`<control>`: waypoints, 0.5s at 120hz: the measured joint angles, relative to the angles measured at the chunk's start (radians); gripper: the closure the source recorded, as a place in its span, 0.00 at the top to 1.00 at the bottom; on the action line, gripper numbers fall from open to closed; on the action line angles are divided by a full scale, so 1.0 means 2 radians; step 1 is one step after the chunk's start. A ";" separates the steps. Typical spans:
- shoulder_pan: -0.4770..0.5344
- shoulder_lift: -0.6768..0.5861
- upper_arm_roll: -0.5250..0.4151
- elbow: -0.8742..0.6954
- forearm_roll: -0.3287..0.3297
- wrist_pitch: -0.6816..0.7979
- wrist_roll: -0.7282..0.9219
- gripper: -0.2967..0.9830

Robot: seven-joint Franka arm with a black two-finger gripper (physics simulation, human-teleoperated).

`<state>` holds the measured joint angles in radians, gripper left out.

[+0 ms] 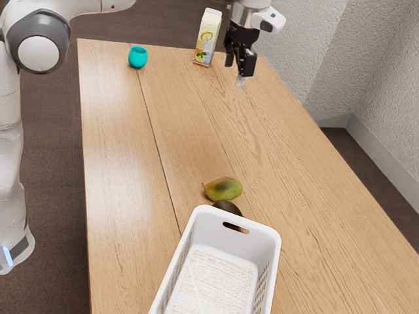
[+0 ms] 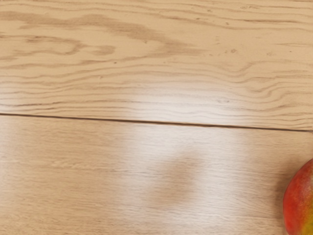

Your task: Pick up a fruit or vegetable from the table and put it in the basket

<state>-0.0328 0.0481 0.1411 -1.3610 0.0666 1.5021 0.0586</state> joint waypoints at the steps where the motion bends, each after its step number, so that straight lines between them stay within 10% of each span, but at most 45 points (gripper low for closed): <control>1: 0.000 0.000 0.000 0.000 0.000 0.000 0.000 0.77; 60: -0.012 0.082 -0.017 0.051 -0.008 -0.010 0.001 0.77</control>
<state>-0.0565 0.2116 0.1067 -1.2588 0.0502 1.4826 0.0610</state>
